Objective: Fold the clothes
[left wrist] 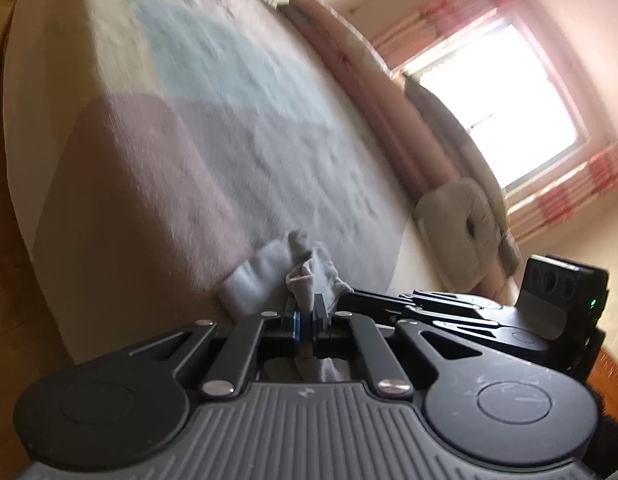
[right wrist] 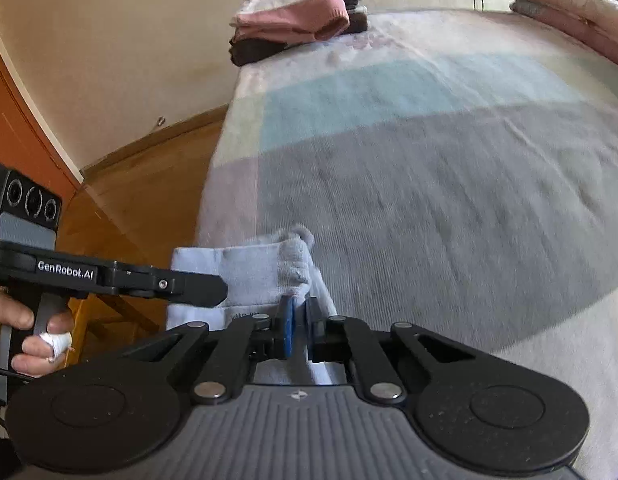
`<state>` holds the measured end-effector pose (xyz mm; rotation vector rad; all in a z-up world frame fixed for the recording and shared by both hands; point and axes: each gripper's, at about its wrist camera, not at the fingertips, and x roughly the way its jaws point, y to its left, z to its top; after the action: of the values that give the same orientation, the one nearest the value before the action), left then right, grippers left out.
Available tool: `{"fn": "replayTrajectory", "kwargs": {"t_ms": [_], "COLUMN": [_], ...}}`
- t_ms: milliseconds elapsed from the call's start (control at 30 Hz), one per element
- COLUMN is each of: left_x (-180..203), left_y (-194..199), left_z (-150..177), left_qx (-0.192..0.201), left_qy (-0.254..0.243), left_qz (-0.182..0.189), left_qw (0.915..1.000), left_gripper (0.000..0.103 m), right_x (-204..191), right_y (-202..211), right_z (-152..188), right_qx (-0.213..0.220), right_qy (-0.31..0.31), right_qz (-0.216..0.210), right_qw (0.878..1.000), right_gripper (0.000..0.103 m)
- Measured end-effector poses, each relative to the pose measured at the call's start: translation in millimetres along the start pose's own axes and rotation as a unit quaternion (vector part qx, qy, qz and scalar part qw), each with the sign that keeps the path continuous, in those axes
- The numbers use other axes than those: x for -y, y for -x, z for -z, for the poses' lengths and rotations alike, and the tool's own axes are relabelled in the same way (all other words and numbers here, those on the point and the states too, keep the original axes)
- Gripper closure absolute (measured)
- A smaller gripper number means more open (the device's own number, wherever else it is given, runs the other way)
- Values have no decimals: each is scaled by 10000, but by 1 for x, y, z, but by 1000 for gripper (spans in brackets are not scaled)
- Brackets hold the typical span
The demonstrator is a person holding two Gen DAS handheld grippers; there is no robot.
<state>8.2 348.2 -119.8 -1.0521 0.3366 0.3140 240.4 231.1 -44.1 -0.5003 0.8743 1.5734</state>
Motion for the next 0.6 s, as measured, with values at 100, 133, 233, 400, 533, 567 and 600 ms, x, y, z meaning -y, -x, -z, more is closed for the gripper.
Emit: {"fn": "replayTrajectory", "kwargs": {"t_ms": [100, 133, 233, 400, 533, 567, 600], "left_x": [-6, -9, -14, -7, -2, 2, 6], "left_y": [-1, -2, -4, 1, 4, 9, 13], "left_z": [-1, -1, 2, -3, -11, -15, -18], "left_qx": [80, 101, 74, 131, 66, 106, 146], "left_qy": [119, 156, 275, 59, -145, -263, -381], "left_qz": [-73, -104, -147, -162, -526, -628, -729], "left_qw": [9999, 9998, 9995, 9998, 9985, 9976, 9965], "left_gripper": [99, 99, 99, 99, 98, 96, 95], "right_x": [-1, -2, -5, -4, 1, 3, 5], "right_y": [-1, -3, -14, -20, -21, -18, -8], "right_z": [-10, -13, -18, -17, -17, -16, -15], "right_qx": [59, 58, -52, -18, -45, -52, -10], "right_qy": [35, 70, 148, 106, -12, -81, -148], "right_qz": [-5, 11, 81, 151, 209, 237, 301], "right_qw": [10000, 10000, 9998, 9998, 9998, 9997, 9994], "right_gripper": [95, 95, 95, 95, 92, 86, 84]}}
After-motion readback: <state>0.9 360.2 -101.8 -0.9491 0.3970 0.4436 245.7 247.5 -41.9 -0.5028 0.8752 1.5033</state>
